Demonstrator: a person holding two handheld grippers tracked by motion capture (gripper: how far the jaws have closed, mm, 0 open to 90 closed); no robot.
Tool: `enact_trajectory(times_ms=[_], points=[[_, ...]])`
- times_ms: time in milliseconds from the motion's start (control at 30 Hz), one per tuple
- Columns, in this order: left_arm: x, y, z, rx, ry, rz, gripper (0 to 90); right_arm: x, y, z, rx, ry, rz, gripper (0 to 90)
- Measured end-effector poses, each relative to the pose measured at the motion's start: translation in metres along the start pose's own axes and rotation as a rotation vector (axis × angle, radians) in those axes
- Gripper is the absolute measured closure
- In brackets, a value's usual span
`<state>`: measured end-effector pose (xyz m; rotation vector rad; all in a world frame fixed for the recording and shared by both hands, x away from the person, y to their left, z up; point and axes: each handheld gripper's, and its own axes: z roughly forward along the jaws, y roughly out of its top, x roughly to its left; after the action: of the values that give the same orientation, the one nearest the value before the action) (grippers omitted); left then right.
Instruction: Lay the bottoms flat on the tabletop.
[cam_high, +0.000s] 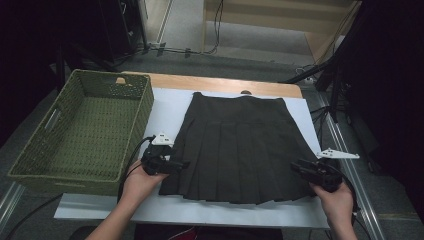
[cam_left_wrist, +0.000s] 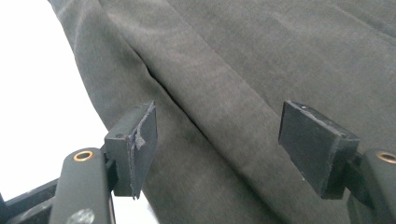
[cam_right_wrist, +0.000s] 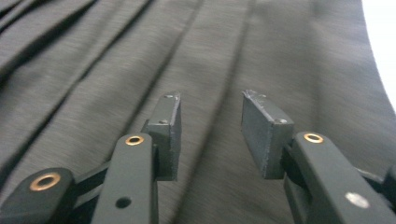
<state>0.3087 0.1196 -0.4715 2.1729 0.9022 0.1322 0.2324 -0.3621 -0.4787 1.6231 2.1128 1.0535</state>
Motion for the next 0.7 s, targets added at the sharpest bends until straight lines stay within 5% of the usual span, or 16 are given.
enact_trajectory(times_ms=[333, 500, 700], points=[[-0.002, -0.011, -0.008, 0.000, 0.059, -0.025, 25.3, 0.017, 0.014, 0.015, -0.009, 0.068, -0.037, 48.0], [-0.005, -0.017, -0.009, 0.014, 0.089, -0.066, 38.3, 0.025, 0.019, 0.020, -0.005, 0.093, -0.063, 47.3], [-0.012, -0.023, -0.002, 0.087, 0.115, -0.033, 46.1, 0.034, 0.022, 0.026, 0.000, 0.115, -0.096, 47.3]])
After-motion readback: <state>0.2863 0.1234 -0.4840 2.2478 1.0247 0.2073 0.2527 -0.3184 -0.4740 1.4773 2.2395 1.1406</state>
